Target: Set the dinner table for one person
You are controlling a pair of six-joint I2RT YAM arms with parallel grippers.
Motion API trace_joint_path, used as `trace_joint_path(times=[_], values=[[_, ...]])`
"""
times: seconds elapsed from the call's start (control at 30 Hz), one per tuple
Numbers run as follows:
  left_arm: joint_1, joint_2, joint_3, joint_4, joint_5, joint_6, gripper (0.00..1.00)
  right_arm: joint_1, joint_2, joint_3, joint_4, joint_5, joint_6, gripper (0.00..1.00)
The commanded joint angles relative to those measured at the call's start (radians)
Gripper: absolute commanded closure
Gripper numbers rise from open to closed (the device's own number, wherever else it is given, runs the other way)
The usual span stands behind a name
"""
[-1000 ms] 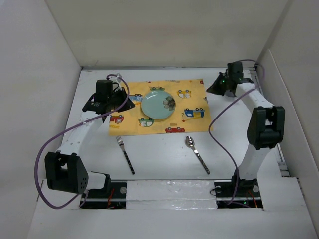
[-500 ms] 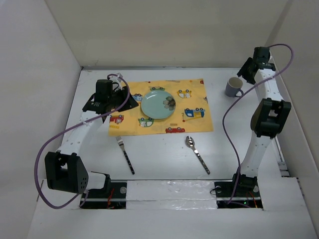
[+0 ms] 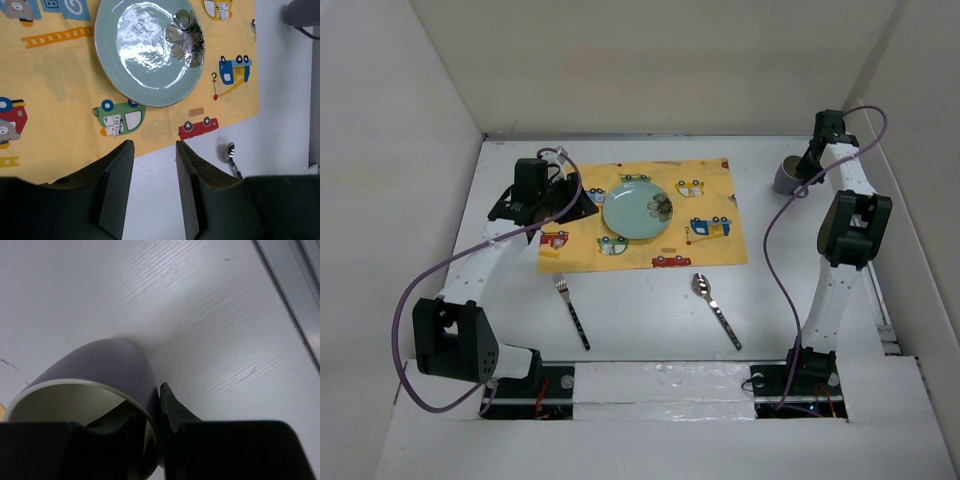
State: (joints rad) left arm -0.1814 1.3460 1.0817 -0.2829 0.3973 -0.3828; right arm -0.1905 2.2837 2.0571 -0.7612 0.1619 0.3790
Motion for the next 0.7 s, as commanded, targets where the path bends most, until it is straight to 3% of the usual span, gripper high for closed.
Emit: trace_joint_path(times=[0.0,0.4,0.67], values=[[0.003,-0.004,0.052,0.008,0.015,0.001,0.64,0.054,-0.187,0.009,0.102,0.019,-0.023,1.0],[-0.006,0.018,0.027,0.014,0.02,0.007,0.64,0.33,-0.072,0.225,-0.015,-0.073,-0.034,1.0],[-0.006,-0.004,0.011,0.014,0.017,0.012,0.64,0.373,0.127,0.455,-0.105,-0.073,-0.014,1.0]])
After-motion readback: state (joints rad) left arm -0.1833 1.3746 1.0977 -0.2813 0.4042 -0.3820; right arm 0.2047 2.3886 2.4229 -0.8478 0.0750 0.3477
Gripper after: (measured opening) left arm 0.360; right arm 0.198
